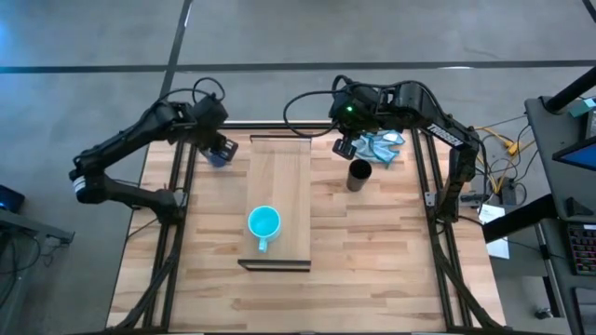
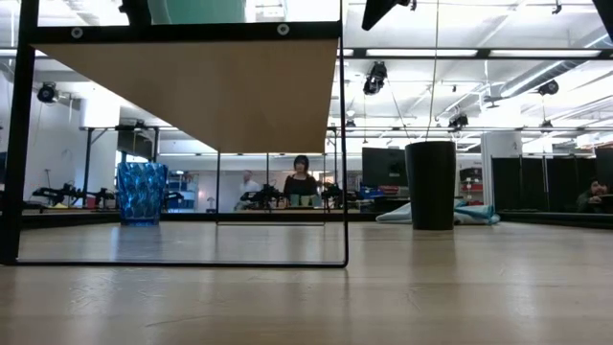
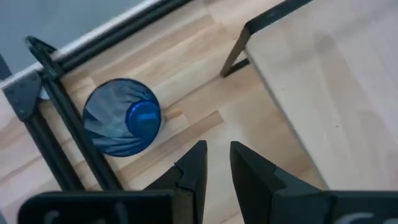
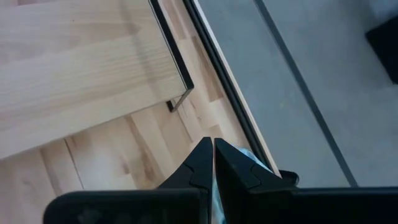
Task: Stack small to large cups/mugs on shelf
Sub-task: Put the blue cup on the shelf
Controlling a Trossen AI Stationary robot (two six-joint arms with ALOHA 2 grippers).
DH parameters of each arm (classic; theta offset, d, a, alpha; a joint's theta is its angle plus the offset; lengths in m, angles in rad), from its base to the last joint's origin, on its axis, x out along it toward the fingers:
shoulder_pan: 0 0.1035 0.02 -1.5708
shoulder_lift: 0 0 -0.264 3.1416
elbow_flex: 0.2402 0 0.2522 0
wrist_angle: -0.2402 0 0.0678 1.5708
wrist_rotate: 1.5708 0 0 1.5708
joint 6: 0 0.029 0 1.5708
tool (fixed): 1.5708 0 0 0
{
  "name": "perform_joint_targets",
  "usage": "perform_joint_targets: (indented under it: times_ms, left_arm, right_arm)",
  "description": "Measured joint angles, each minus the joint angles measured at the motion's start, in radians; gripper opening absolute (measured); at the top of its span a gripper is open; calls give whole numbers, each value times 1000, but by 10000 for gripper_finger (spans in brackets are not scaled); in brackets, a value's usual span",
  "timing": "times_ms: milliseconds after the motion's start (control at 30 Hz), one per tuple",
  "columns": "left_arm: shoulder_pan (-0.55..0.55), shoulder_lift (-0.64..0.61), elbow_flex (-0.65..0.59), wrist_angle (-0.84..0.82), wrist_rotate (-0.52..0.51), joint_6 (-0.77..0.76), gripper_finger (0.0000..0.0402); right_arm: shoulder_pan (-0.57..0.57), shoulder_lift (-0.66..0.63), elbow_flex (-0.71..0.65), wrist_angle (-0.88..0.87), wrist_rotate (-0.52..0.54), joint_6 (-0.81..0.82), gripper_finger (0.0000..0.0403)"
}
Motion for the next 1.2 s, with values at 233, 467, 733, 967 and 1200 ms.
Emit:
perform_joint_targets:
  times_ms: [233, 467, 733, 967, 1200]
  left_arm:
    - [101, 33, 0, -1, 21, 58, 56]
    - [173, 90, 0, -49, 61, 127, 56]
    - [201, 187, -1, -26, 87, 206, 56]
    - [232, 274, -2, -26, 91, 240, 56]
    - [280, 292, -5, -45, 85, 234, 56]
  right_arm:
    - [0, 0, 0, -1, -8, 32, 9]
    - [0, 0, 0, 0, -9, 86, 9]
    - [0, -1, 0, 0, -10, 147, 9]
    - [2, -1, 0, -2, -10, 155, 9]
    - [2, -1, 0, -6, -10, 157, 9]
